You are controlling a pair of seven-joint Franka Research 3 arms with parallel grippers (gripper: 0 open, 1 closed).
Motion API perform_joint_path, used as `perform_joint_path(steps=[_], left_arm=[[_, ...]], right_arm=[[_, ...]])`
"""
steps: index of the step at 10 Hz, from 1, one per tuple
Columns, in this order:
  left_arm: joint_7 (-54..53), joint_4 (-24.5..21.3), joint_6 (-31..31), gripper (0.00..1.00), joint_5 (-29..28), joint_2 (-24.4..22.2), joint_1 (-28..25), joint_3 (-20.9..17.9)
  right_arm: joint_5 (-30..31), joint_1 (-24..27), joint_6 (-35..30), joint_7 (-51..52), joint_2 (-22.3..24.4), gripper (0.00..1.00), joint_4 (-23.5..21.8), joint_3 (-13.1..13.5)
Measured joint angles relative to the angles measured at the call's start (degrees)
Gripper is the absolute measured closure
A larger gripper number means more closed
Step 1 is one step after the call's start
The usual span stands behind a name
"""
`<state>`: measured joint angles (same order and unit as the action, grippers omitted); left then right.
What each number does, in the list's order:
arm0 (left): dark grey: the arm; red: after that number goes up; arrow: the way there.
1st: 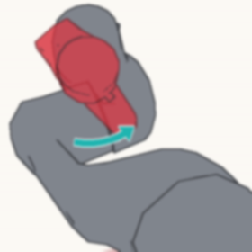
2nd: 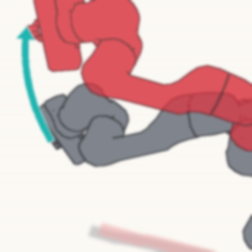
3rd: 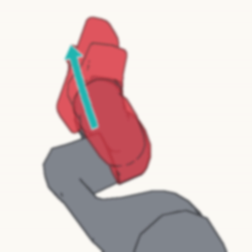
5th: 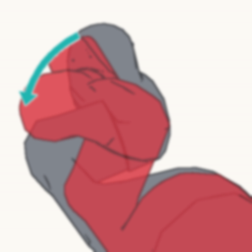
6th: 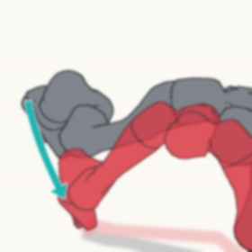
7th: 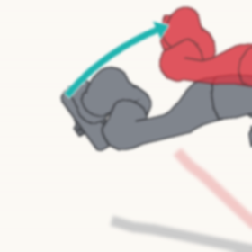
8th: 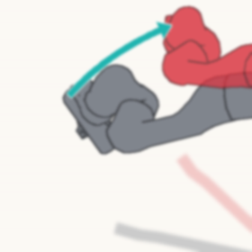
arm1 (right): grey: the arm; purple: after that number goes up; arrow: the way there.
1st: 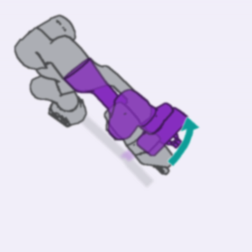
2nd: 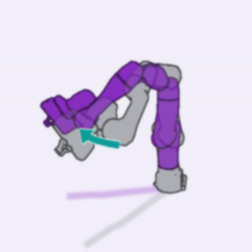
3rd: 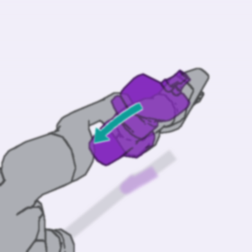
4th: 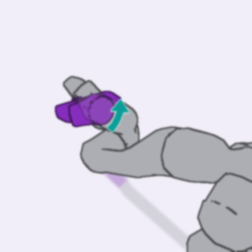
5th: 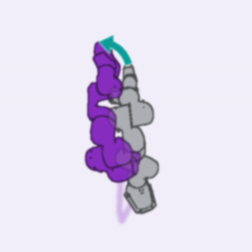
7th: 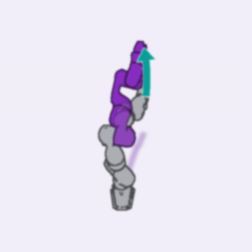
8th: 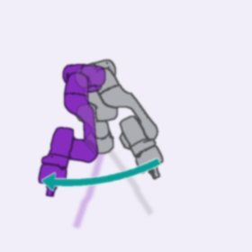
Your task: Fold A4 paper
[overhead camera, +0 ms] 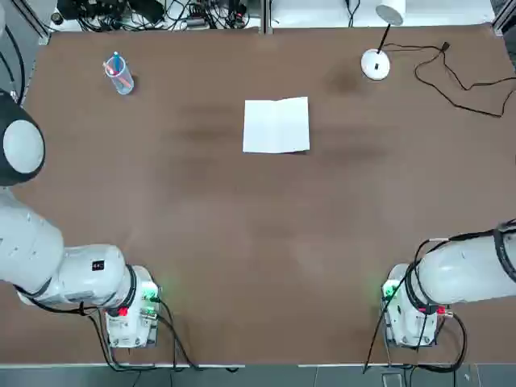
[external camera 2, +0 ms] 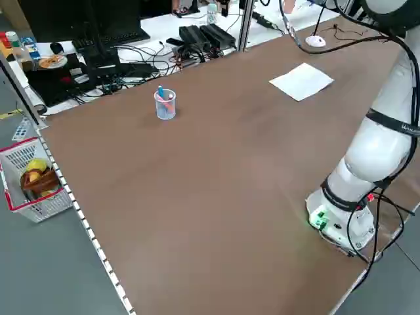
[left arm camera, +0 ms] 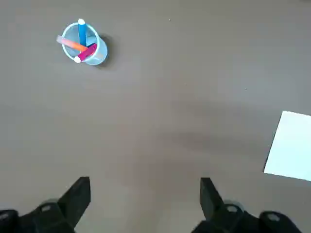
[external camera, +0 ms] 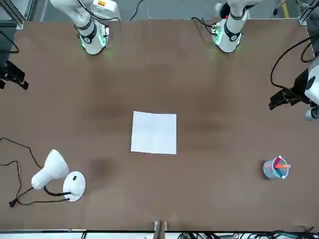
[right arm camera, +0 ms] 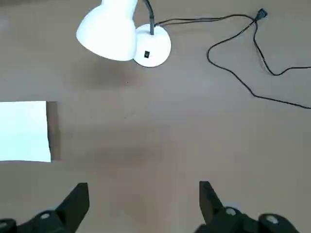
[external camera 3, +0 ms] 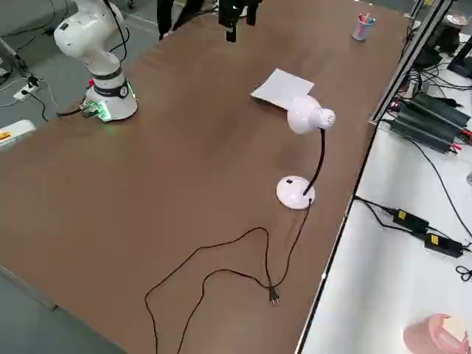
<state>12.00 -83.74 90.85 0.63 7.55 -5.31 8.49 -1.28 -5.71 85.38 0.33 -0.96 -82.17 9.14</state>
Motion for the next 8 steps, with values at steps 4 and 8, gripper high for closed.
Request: perform_joint_path(steps=[4, 8], left_arm=[[0.1, 0.0, 0.1, 0.0, 0.0, 0.0, 0.0, 0.0], [4.2, 0.0, 1.3, 0.32, 0.0, 0.3, 0.5, 0.4]], right_arm=[[0.0, 0.0, 0.0, 0.0, 0.0, 0.0, 0.0, 0.0], [0.0, -0.2, 0.0, 0.0, 0.0, 0.0, -0.1, -0.3]])
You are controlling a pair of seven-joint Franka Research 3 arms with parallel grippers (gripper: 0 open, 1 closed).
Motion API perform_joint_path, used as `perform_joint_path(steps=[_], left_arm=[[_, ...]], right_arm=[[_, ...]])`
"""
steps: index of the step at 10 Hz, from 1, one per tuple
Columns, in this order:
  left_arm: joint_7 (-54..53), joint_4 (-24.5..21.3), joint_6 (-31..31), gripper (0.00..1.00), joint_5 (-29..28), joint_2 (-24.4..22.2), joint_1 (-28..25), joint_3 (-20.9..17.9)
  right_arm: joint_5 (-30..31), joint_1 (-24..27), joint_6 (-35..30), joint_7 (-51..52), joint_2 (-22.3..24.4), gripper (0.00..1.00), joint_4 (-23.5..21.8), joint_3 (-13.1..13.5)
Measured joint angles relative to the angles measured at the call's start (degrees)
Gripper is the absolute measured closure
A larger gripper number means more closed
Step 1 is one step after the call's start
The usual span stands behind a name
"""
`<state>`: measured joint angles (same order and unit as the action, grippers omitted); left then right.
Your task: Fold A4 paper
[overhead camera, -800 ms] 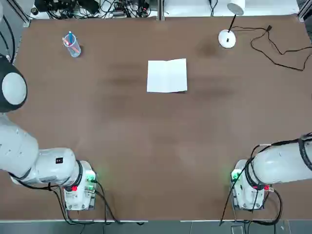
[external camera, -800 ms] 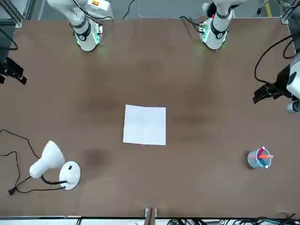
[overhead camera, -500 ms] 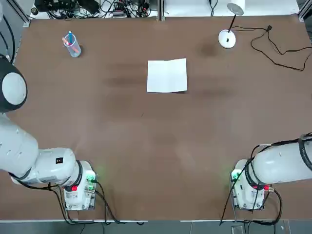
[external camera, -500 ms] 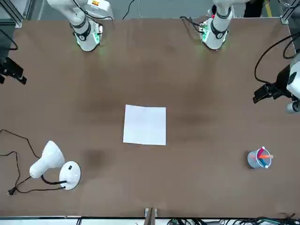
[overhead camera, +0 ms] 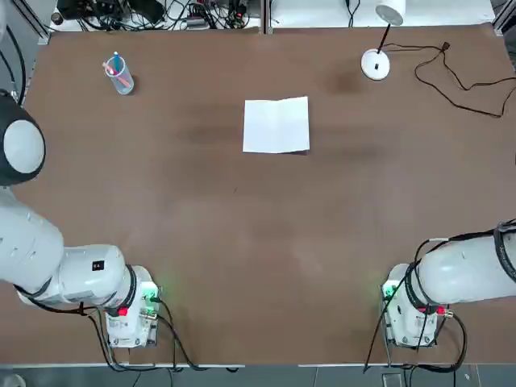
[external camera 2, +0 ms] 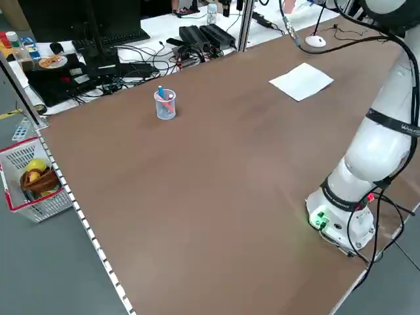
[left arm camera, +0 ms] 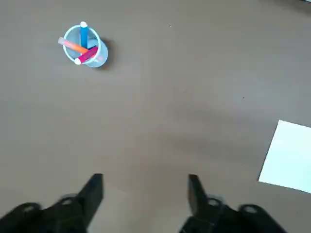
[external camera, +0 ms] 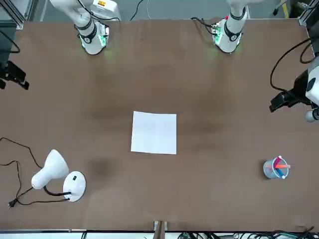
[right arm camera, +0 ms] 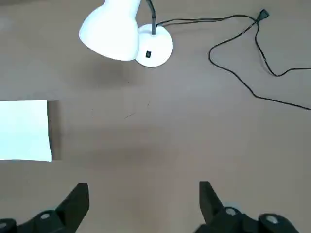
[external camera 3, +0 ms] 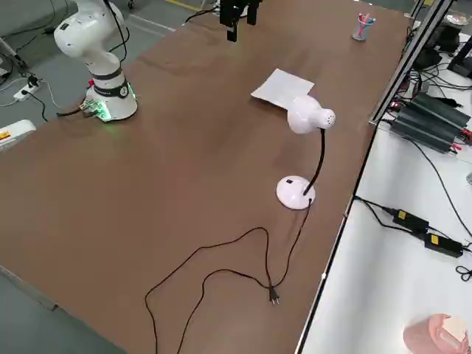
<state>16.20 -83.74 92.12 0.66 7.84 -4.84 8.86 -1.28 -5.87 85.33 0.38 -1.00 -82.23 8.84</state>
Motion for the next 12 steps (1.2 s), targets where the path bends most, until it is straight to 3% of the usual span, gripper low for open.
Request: perform_joint_path(steps=[3, 5, 12], left_arm=[[5.7, 0.0, 0.4, 0.76, 0.0, 1.5, 3.0, 0.3], [10.2, -0.1, 2.2, 0.99, 0.0, 3.4, 5.2, 0.4], [30.5, -0.2, 19.2, 0.99, 0.7, 14.7, 16.5, 0.7]], right_arm=[[-0.2, -1.9, 0.2, 0.1, -0.7, 0.0, -1.3, -0.3], [-1.8, -3.1, 5.4, 0.1, -1.6, 0.0, -5.4, -0.4], [-14.5, -6.6, 29.2, 0.3, -7.5, 0.01, -20.6, -0.7]])
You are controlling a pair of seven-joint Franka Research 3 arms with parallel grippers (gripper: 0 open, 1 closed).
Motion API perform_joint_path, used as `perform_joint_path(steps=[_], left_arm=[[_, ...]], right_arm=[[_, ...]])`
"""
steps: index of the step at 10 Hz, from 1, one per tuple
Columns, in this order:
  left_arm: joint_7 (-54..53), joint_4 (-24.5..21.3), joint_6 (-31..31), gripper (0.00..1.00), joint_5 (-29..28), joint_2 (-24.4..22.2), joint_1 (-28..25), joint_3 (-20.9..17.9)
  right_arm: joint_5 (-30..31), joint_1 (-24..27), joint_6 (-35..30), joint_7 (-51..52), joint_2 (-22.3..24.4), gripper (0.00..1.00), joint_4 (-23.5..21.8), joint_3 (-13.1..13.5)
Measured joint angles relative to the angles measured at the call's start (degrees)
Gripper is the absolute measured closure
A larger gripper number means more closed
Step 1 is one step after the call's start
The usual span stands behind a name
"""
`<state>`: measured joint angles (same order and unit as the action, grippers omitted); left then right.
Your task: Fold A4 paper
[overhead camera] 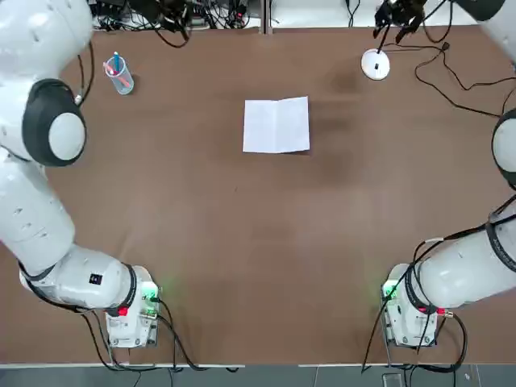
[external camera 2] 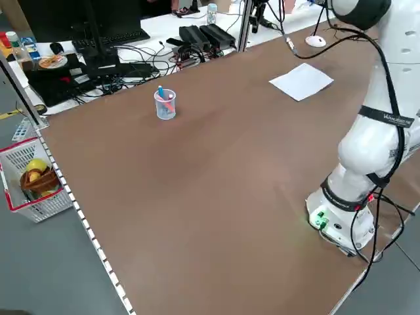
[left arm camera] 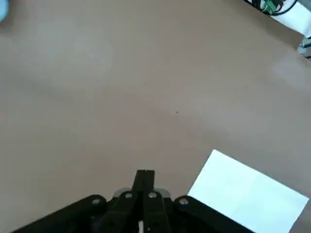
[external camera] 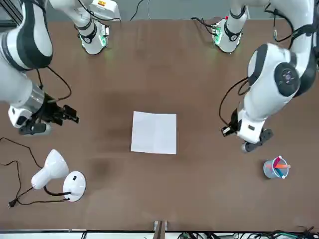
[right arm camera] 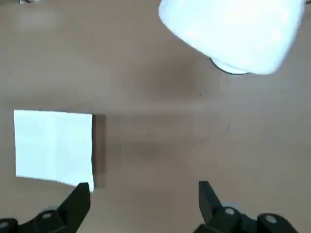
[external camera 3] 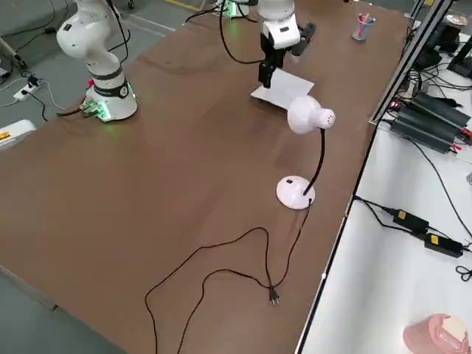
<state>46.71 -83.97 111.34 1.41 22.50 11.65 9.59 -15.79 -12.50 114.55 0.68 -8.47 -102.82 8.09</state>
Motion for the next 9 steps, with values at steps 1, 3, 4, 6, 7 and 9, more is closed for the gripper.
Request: perform_joint_path(steps=[1, 3, 4, 6, 7, 9], left_arm=[[3.9, 0.0, 2.6, 0.99, 0.0, 1.9, 2.3, 0.0], [10.4, 0.0, 6.3, 0.99, -0.3, 5.5, 6.3, -0.1], [13.2, 0.0, 8.9, 0.99, -1.0, 7.3, 7.6, -0.1], [18.6, 0.0, 14.2, 0.99, -2.9, 10.9, 9.4, -0.2], [20.7, 0.0, 16.5, 0.99, -3.5, 12.5, 10.1, -0.2], [24.6, 0.0, 21.8, 0.99, -4.0, 15.3, 11.5, -0.5]], right_arm=[[-1.8, 0.0, 2.8, 0.4, -0.6, 0.01, -2.3, 0.0], [-8.0, -0.1, 6.3, 2.1, -3.1, 0.01, -4.2, 0.0], [-9.9, -0.4, 9.0, 3.7, -4.9, 0.02, -4.9, -0.1], [-13.1, -1.5, 12.4, 7.6, -8.0, 0.04, -6.6, -0.1], [-13.6, -2.6, 13.4, 8.1, -8.8, 0.08, -7.8, -0.2], [-13.8, -5.5, 14.3, 8.1, -9.1, 0.33, -10.2, -0.3]])
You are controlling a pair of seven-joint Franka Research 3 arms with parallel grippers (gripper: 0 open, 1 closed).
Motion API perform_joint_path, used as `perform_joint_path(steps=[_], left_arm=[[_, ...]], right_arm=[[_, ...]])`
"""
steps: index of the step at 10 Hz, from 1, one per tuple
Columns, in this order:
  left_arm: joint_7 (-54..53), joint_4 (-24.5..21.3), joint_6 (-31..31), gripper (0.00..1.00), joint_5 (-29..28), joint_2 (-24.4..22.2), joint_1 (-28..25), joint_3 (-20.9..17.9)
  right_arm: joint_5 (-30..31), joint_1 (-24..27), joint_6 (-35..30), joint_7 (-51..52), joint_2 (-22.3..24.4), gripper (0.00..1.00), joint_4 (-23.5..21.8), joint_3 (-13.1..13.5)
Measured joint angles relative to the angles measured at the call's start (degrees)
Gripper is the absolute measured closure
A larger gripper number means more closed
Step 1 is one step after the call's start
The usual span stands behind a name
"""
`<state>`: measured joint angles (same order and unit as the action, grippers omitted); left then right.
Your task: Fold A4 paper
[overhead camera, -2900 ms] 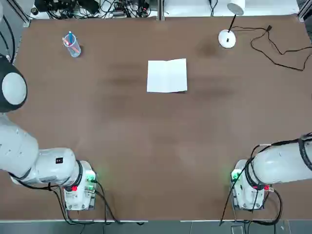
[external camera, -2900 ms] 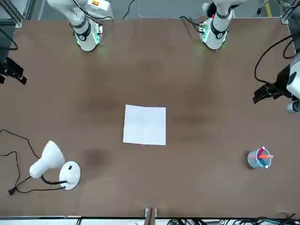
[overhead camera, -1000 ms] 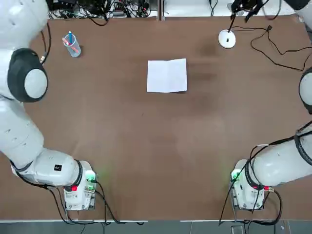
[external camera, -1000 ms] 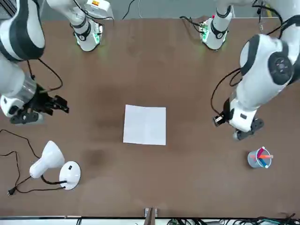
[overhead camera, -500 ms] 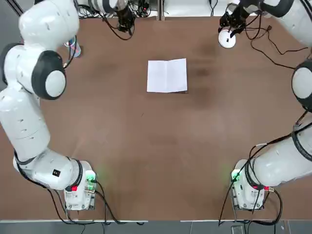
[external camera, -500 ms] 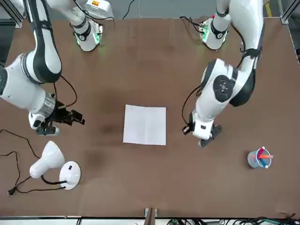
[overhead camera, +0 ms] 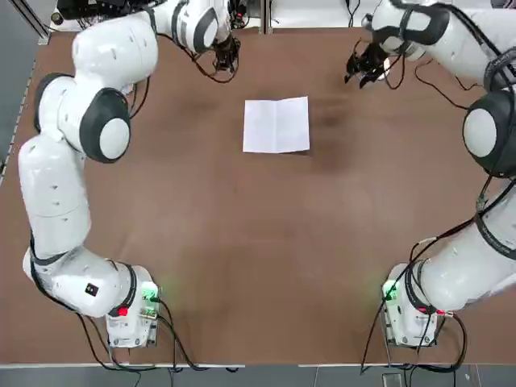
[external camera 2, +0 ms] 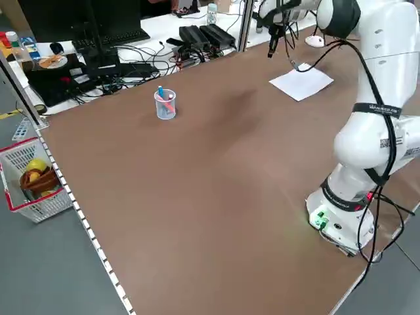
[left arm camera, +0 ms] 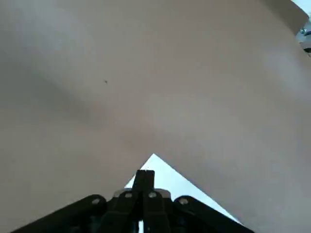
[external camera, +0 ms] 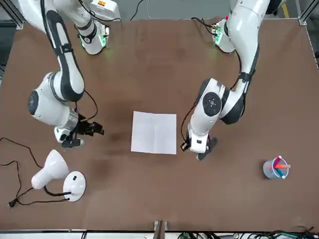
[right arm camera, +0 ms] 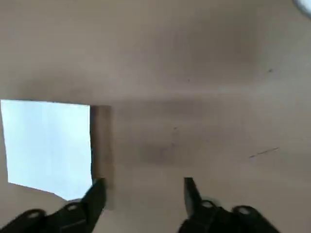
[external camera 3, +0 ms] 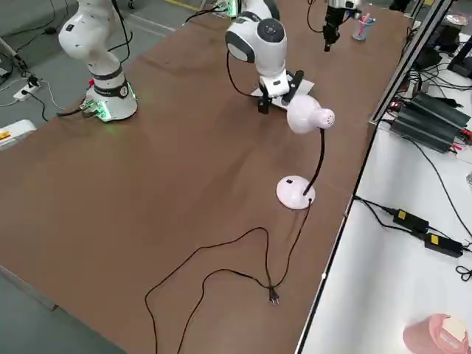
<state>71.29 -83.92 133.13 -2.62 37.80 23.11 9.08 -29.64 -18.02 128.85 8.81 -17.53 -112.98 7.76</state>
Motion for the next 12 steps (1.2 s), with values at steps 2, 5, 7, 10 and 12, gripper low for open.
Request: perform_joint_path(steps=[2, 5, 7, 10, 12], left_arm=[[3.8, 0.0, 4.0, 0.99, -0.5, 2.4, 1.3, -0.2], [6.8, 0.1, 9.7, 0.99, -0.9, 6.5, 3.7, -0.6], [6.8, 0.1, 11.8, 0.99, -0.9, 8.6, 4.6, -1.5], [7.1, 0.2, 13.2, 0.99, -0.9, 10.4, 6.3, -2.9], [7.9, 0.2, 14.4, 0.99, -0.9, 11.5, 7.0, -3.0]], right_arm=[[-0.1, -1.7, 0.0, 0.0, 0.1, 0.38, -2.0, 0.0], [-0.2, -2.0, 0.7, 0.5, 0.1, 0.72, -5.1, -0.1], [-0.5, -2.7, 2.8, 0.5, 0.0, 0.91, -5.9, -0.2], [-7.0, -4.4, 8.0, 0.7, -2.7, 0.99, -6.7, -0.4], [-12.9, -6.0, 11.0, 0.7, -6.4, 0.99, -6.5, -0.7]])
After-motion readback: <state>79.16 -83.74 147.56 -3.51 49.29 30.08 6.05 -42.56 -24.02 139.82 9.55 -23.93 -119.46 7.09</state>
